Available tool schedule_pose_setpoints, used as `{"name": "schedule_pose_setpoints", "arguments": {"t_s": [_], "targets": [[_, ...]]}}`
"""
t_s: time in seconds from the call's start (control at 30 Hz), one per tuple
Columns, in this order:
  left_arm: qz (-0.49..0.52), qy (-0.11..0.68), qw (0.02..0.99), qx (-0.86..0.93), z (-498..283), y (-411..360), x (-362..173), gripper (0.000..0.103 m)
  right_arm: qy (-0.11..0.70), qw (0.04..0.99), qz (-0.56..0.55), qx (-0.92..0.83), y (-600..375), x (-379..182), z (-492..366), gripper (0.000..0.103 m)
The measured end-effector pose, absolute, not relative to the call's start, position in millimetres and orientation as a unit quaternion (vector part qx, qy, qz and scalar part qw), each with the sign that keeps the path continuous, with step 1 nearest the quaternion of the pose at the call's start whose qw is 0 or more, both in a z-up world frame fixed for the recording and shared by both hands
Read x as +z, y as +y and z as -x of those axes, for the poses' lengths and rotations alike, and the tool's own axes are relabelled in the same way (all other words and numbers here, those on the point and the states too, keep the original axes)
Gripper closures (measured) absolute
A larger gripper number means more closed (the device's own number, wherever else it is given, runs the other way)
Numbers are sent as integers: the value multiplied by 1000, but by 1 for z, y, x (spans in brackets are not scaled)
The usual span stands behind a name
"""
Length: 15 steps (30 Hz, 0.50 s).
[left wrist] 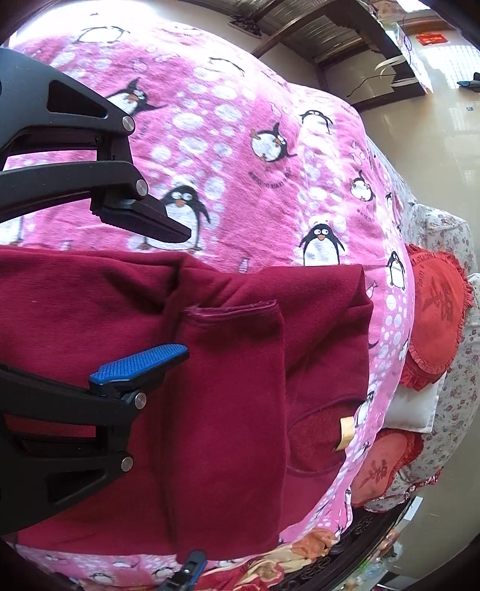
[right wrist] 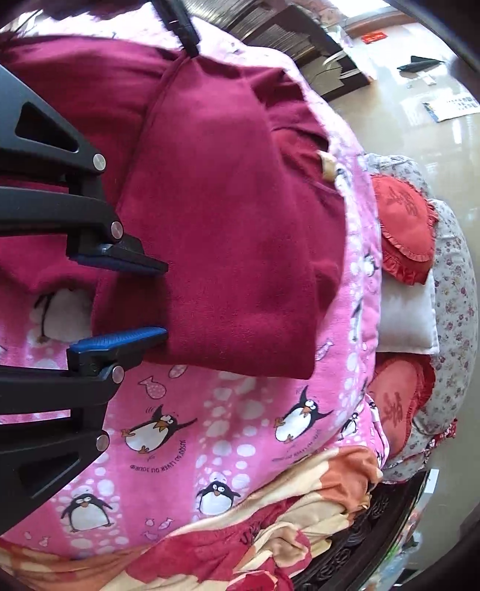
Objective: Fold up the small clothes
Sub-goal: 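Open the left tool and withdraw from the folded shirt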
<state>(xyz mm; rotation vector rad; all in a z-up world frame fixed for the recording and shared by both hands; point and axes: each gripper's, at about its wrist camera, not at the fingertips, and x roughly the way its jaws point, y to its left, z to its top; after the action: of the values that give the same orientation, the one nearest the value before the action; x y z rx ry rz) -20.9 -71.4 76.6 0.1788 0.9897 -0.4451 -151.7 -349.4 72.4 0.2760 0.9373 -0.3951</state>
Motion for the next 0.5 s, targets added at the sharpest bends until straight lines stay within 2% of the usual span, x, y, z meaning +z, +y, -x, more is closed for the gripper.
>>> {"name": "schedule_pose_setpoints", "arguments": {"t_s": [0.17, 0.5], "targets": [[-69, 493, 839, -220, 38, -52, 75, 46, 443, 862, -188, -162, -341, 82, 169, 62], [-64, 529, 815, -229, 72, -10, 65, 46, 471, 842, -219, -144, -314, 77, 226, 61]]}}
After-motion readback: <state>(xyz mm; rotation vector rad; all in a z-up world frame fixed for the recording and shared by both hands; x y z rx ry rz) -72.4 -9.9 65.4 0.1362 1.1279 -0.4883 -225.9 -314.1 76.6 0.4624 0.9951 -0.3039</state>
